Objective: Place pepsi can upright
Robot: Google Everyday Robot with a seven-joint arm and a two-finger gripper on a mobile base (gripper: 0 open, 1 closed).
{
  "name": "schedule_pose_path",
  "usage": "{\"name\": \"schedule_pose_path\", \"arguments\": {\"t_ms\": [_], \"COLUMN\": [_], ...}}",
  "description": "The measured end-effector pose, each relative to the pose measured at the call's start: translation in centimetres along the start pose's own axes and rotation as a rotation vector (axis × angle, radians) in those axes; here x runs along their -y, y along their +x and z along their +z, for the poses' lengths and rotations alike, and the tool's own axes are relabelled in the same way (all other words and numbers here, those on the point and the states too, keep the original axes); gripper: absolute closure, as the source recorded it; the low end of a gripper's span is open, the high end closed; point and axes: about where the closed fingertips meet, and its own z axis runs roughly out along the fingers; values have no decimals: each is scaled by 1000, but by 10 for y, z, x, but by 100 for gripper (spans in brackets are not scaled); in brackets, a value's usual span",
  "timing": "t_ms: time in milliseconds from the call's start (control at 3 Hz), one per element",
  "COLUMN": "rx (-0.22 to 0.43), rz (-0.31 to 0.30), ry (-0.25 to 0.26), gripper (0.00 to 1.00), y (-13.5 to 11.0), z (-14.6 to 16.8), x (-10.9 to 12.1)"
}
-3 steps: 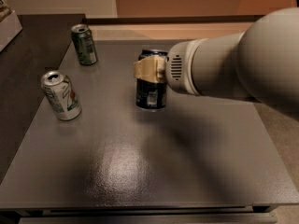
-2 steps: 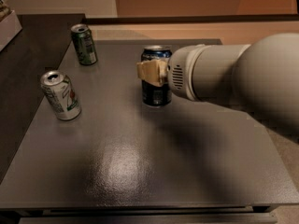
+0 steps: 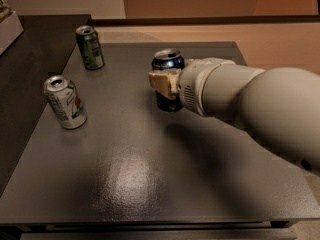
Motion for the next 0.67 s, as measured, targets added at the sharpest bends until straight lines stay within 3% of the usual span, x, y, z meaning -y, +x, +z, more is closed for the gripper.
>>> {"name": "schedule_pose_path", "arguments": {"t_ms": [667], "rx": [-49], "rz": [18], "ry": [17], "gripper": [100], "y": [-19], "z": [18], "x": [3]}}
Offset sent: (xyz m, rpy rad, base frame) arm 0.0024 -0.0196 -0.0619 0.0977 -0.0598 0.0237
